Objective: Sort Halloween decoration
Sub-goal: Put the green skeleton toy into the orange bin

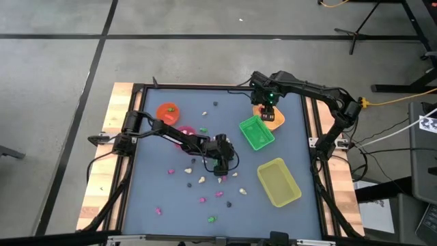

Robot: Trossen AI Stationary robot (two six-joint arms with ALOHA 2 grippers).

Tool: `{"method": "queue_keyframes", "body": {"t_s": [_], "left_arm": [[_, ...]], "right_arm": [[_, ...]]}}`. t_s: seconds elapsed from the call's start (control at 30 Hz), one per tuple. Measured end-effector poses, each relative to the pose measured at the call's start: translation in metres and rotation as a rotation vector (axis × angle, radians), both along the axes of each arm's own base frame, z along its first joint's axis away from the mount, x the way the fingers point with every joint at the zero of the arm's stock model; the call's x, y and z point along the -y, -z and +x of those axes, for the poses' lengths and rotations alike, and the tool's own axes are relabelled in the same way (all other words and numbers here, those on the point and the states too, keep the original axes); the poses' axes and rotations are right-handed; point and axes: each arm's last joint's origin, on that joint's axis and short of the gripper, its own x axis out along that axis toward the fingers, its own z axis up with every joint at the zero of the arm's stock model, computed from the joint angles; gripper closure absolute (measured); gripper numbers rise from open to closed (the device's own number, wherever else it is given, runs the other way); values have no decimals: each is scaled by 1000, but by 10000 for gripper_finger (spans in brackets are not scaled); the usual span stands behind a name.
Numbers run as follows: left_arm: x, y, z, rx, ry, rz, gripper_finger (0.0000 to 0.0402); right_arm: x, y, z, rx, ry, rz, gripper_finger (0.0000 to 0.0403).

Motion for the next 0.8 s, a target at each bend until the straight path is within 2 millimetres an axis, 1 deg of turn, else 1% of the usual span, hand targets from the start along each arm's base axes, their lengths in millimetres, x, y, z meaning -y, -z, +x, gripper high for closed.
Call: {"method": "queue_keyframes", "body": {"t_s": [0.5, 0.63, 0.8], "left_arm": [[0, -1, 0, 0, -3, 6, 365], [-1, -4, -1, 0, -6, 10, 374], [-2, -13, -3, 4, -15, 19, 374]], "right_arm": [[0, 0, 0, 0, 0, 0, 189], [0, 0, 0, -1, 0, 0, 189], [0, 0, 0, -1, 0, 0, 189]]}}
